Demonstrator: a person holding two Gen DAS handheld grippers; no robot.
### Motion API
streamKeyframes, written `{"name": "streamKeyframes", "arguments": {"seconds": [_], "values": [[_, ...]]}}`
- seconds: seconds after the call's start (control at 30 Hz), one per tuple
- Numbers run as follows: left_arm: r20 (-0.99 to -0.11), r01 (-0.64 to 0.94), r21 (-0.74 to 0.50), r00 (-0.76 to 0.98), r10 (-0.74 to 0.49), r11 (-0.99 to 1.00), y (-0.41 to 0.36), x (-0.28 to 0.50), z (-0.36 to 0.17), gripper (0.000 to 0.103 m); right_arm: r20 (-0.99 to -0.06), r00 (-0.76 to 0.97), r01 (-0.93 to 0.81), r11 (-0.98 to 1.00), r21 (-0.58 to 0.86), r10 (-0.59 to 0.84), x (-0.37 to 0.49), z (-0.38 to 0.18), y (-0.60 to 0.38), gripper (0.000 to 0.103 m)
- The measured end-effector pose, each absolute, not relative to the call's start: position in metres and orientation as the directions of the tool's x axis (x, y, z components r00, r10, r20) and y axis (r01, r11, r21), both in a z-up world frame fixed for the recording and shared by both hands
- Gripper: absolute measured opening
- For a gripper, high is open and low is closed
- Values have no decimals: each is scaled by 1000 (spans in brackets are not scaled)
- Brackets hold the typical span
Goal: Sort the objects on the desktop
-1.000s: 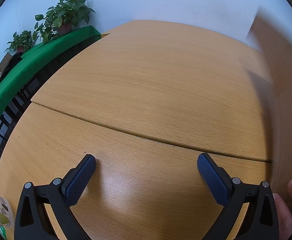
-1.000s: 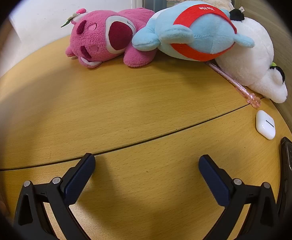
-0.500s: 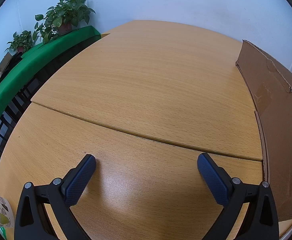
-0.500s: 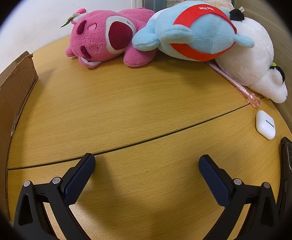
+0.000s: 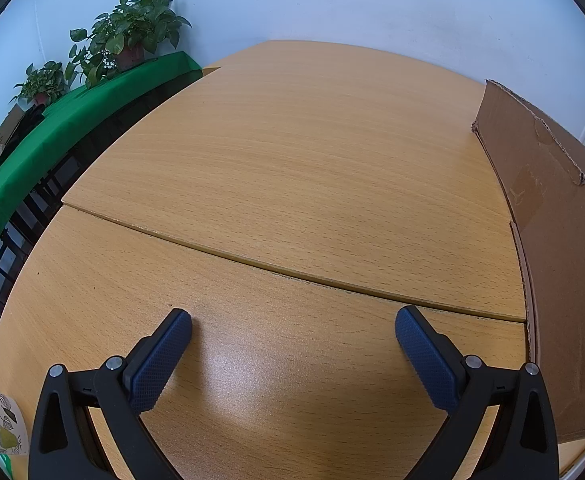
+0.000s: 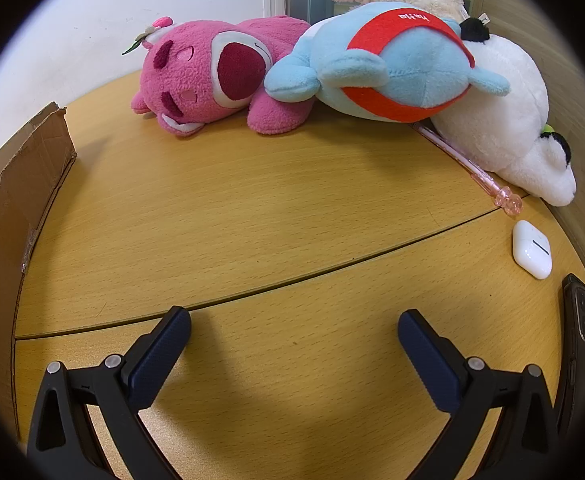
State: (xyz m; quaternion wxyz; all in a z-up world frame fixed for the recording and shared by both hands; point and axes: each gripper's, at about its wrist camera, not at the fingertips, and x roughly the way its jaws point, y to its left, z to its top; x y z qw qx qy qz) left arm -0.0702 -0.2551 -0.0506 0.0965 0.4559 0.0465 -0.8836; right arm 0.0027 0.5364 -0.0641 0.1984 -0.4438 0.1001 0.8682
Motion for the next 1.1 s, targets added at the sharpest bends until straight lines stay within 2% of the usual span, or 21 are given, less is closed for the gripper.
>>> {"name": "streamKeyframes", "arguments": {"seconds": [0.8, 0.93, 1.03, 1.1], "values": [[-815, 209, 5, -565, -125, -978, -255, -71, -50, 103, -810, -526, -438, -899, -2, 258, 7, -65, 535, 103], [-816, 208, 5, -565, -125, -978, -255, -71, -50, 103, -839, -503, -372, -928, -5, 206, 20, -62, 528, 102], [-816, 200, 4, -566, -119, -980, -255, -70, -50, 103, -839, -477, -418, -907, -44, 260, 42, -62, 530, 102], [-832, 118, -9, -552, -58, -993, -252, -68, -49, 103, -794, -522, -409, -908, -87, 311, 60, -49, 520, 102]]}}
